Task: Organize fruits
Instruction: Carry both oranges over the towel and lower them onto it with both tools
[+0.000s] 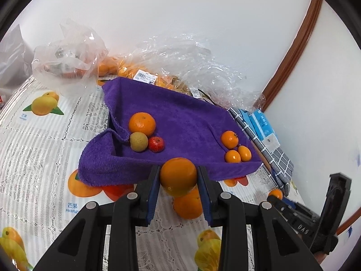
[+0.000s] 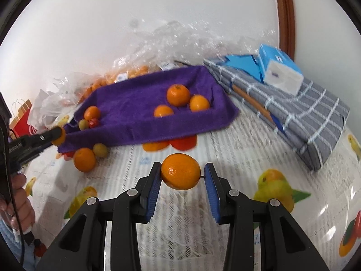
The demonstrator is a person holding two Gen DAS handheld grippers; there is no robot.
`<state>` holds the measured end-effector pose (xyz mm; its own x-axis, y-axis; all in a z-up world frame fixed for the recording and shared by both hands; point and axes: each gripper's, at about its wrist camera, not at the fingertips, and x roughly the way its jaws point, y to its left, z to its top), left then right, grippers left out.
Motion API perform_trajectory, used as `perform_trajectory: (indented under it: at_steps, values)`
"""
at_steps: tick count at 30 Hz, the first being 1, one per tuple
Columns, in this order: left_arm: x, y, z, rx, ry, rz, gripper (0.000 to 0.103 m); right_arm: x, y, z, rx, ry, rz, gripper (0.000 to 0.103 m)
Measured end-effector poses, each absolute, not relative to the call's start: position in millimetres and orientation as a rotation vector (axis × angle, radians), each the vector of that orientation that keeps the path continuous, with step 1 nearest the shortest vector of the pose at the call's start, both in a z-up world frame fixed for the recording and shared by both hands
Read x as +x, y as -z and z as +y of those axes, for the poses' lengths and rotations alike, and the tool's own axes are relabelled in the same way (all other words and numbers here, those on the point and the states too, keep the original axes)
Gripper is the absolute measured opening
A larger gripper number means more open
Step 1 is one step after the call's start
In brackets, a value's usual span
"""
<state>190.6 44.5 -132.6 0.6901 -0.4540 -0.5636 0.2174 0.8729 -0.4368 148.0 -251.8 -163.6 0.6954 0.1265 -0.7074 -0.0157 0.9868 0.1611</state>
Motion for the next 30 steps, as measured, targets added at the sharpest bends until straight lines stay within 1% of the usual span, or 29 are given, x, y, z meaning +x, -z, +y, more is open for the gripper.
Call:
perform_trajectory:
  at_steps: [6, 14, 21, 25, 30]
  values:
    - [191.2, 132.7, 45.5, -0.360, 0.387, 0.713, 0.031, 164.3, 138.3, -247.8, 0.183, -0.131, 0.734, 0.038]
    - [191.8, 129.5, 58.3, -0.394, 0.348, 0.689, 0.031, 201.0, 123.8, -248.2, 0.199, -0.138, 0.699, 0.038]
    - [201.8, 109.3, 62.7, -0.417, 0.337, 0.701, 0.031, 237.6, 112.7, -257.4, 0.185, -0.147, 0.694, 0.038]
    - [219.0, 90.7, 43.4, -0.354, 0.324, 0.686, 0.031, 260.8, 118.4, -261.3, 0.169, -0.141, 0.692, 0.038]
    - [245.7, 98.7, 21.6, -0.366, 0.324, 0.698, 0.031, 274.2, 142.1, -270.2, 0.226, -0.153, 0.730, 0.038]
